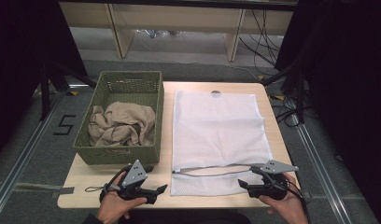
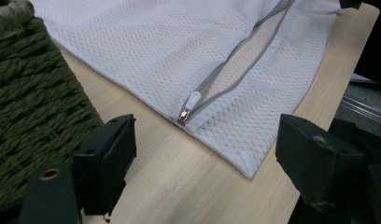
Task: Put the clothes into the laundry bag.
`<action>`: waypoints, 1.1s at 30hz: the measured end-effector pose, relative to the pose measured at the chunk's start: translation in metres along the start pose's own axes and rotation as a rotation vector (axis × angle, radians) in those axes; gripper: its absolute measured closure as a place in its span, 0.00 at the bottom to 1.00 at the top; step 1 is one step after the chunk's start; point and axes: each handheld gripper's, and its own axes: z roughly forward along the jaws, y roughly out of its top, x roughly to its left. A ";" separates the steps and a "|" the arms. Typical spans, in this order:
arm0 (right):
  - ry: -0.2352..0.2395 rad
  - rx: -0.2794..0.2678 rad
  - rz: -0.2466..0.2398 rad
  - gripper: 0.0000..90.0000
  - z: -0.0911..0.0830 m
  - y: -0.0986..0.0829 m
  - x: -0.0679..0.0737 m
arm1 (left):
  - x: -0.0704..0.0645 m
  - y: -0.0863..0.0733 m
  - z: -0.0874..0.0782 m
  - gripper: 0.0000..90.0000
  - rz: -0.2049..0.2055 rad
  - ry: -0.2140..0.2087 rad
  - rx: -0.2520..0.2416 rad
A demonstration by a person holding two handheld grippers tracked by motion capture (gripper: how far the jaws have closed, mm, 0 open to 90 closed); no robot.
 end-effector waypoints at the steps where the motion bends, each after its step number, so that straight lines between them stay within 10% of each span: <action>1: -0.001 0.001 -0.001 0.30 0.000 0.000 0.000 | -0.001 0.000 0.000 0.23 -0.001 0.005 0.002; 19: -0.038 0.046 -0.042 0.25 0.005 0.000 -0.002 | 0.002 0.001 0.001 0.21 0.010 0.003 0.016; 29: -0.174 0.188 -0.271 0.28 0.033 0.014 -0.016 | 0.003 0.001 0.003 0.21 0.008 -0.002 0.024; 33: -0.176 0.204 -0.289 0.30 0.041 0.019 -0.015 | 0.002 0.001 0.003 0.21 0.003 0.005 0.026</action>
